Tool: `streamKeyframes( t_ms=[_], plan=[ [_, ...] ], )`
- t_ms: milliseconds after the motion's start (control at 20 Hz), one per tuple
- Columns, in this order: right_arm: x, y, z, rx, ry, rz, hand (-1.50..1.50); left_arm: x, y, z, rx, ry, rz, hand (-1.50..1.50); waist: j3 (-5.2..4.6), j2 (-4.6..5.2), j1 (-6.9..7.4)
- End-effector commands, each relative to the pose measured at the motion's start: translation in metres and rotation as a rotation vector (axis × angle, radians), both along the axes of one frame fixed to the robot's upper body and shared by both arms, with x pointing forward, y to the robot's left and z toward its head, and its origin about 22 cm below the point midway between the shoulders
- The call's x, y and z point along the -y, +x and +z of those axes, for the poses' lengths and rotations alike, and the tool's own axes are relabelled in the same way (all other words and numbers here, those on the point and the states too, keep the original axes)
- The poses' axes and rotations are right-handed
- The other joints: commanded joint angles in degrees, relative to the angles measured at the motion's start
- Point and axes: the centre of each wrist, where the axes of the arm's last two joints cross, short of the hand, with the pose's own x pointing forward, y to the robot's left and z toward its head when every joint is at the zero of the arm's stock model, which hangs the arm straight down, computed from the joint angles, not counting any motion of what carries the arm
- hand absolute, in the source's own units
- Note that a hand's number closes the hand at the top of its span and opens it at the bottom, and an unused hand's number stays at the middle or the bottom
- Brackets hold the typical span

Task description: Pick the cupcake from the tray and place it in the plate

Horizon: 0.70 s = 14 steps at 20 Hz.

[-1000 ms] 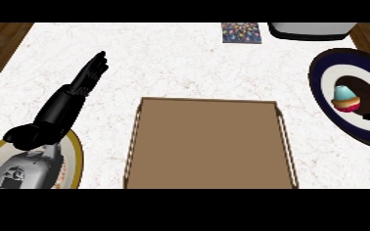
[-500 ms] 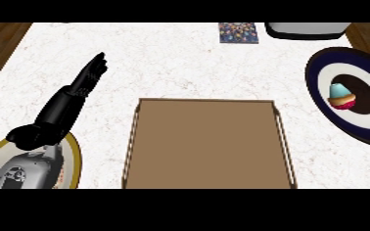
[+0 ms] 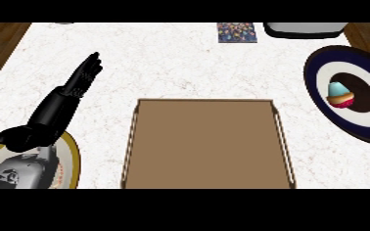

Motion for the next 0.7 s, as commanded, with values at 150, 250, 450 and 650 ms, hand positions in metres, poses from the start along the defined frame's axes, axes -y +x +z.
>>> streamKeyframes(
  t_ms=[150,250,450,650],
  plan=[
    [0.032,-0.034,0.018,0.07,0.223,0.22,-1.5,-0.005,-0.003,-0.001,0.005,-0.003,0.016,0.0,0.25,-0.02,-0.91],
    [0.032,-0.033,0.023,0.09,0.221,0.211,-1.5,0.001,-0.003,-0.003,-0.01,-0.008,0.001,0.0,0.34,0.23,-0.61],
    [0.032,-0.033,0.024,0.075,0.221,0.214,-1.5,-0.002,-0.001,0.006,0.011,-0.023,0.0,0.0,0.47,0.27,0.0],
    [0.042,-0.043,0.041,0.085,0.212,0.229,-1.5,-0.007,0.0,-0.003,-0.009,-0.025,0.027,0.0,0.46,0.35,-1.34]
  ],
)
